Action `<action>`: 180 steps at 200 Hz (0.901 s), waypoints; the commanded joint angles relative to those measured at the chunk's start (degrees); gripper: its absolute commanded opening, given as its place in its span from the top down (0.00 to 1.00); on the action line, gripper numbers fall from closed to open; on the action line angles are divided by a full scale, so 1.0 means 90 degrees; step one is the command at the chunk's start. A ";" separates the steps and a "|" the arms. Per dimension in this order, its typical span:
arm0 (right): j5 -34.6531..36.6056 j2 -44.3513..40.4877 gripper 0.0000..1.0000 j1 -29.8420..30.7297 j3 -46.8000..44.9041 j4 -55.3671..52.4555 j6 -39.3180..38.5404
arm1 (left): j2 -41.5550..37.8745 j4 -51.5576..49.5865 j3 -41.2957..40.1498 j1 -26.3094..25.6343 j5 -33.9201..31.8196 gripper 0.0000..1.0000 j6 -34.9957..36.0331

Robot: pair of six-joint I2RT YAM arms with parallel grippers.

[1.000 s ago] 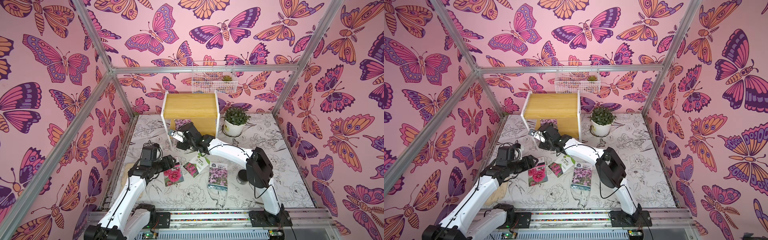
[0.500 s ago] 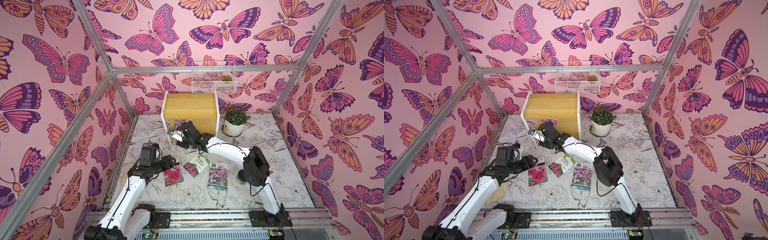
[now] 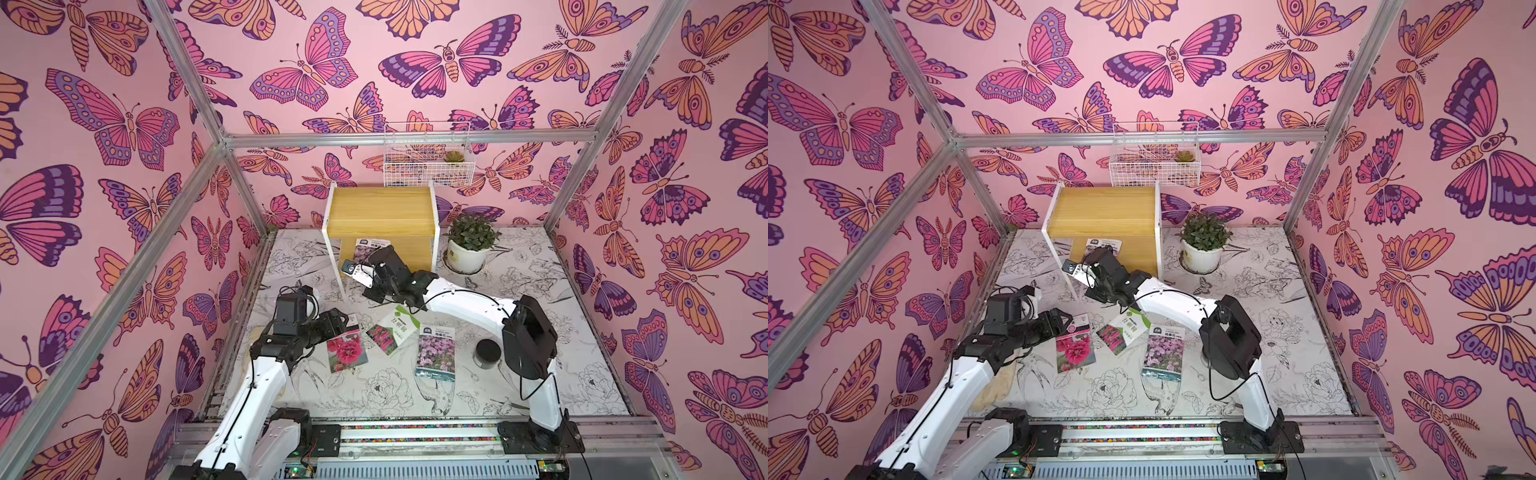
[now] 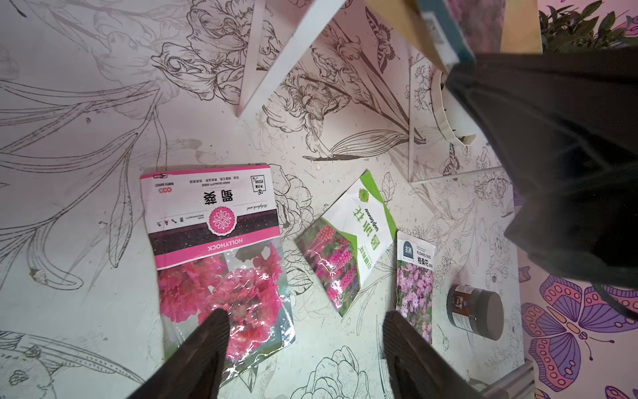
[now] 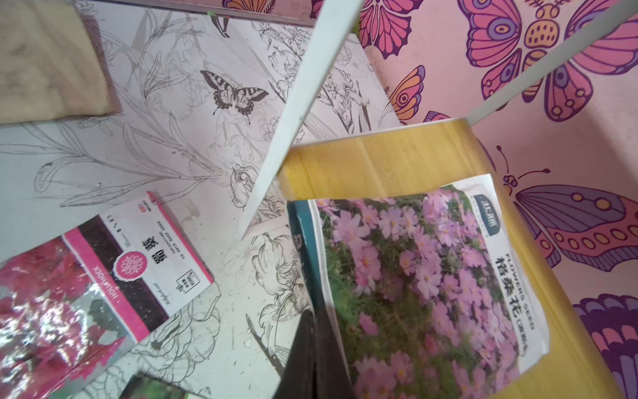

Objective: Take the seed bag off the shelf
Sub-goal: Pick up the seed packet from the shelf, then place the seed packet at the center of the board.

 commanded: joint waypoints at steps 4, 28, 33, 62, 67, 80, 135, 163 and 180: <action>0.0228 -0.0470 1.00 0.0227 -0.0416 -0.0333 0.0113 | 0.0004 -0.0105 -0.0074 0.0054 0.0122 0.27 0.0096; 0.0426 -0.1166 1.00 0.0545 -0.0813 -0.0718 0.0167 | 0.0033 -0.0105 -0.0064 0.0057 0.0134 0.27 0.0112; 0.0493 -0.1369 1.00 0.0643 -0.0960 -0.0776 0.0156 | 0.0037 -0.0103 -0.0065 0.0059 0.0127 0.27 0.0123; 0.1235 -0.2583 1.00 0.1364 -0.2027 -0.0434 0.0035 | 0.0064 -0.0026 -0.0065 0.0067 0.0177 0.27 0.0109; 0.1334 -0.2772 1.00 0.1470 -0.2142 -0.0443 0.0032 | 0.0081 -0.0019 -0.0065 0.0069 0.0198 0.27 0.0100; 0.1528 -0.3318 1.00 0.1651 -0.2288 -0.0697 0.0126 | 0.0101 0.0009 -0.0065 0.0074 0.0252 0.27 0.0095; 0.1807 -0.5289 1.00 0.1774 -0.2644 -0.2468 0.1007 | 0.0091 0.0064 -0.0019 0.0075 0.0318 0.27 0.0141; 0.3065 -0.5957 1.00 0.1722 -0.3176 -0.2870 0.1125 | 0.0184 0.0085 0.0059 0.0079 0.0352 0.27 0.0172; 0.3496 -0.6255 1.00 0.1413 -0.3402 -0.3016 0.1156 | 0.0274 0.0108 0.0101 0.0083 0.0430 0.27 0.0182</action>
